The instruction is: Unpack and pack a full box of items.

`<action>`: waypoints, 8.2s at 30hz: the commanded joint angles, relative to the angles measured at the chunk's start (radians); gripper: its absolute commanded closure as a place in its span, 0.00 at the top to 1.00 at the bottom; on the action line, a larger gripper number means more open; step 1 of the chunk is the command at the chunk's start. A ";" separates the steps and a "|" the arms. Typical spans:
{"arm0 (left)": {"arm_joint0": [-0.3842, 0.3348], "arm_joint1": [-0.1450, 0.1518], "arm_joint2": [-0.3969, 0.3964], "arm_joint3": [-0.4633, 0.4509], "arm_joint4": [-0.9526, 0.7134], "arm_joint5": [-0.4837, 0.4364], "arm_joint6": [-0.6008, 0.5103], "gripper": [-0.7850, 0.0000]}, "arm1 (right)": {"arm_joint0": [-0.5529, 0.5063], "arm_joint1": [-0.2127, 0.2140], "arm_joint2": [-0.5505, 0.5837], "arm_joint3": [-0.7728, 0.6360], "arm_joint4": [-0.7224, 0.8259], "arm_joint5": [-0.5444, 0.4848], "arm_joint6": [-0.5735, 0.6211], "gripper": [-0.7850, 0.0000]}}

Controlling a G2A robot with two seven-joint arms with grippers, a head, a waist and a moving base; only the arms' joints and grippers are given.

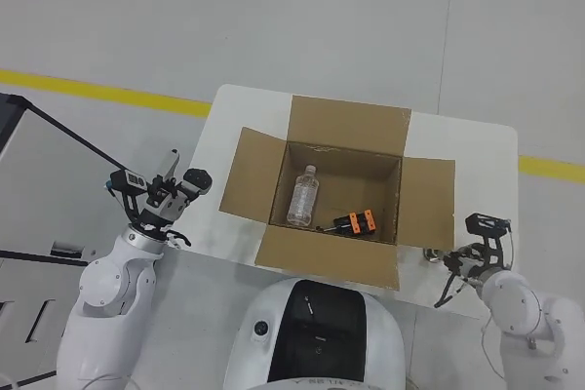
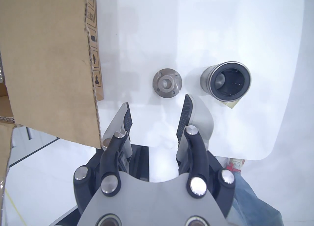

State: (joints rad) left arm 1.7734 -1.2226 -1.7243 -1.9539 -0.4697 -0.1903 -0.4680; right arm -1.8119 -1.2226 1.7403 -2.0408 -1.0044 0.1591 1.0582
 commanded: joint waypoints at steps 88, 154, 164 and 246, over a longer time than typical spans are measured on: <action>0.000 0.000 0.000 0.000 0.000 0.000 0.000 1.00 | 0.518 0.014 -0.294 0.524 -0.221 0.093 0.406 0.47; 0.000 0.000 0.000 0.000 0.000 0.000 0.000 1.00 | 0.442 0.028 -0.279 0.489 -0.202 0.040 0.357 0.00; 0.000 0.000 0.000 0.000 0.000 0.000 0.000 1.00 | 0.319 0.039 -0.220 0.363 -0.195 0.042 0.370 0.00; 0.000 0.000 0.000 0.000 0.000 0.000 0.000 1.00 | 0.900 -0.085 -0.894 0.761 -0.069 0.299 -0.040 0.00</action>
State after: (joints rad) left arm 1.7734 -1.2226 -1.7243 -1.9539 -0.4697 -0.1903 -0.4680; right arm -0.9114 -1.3037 0.8515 -1.2977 -1.0760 0.4593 1.0481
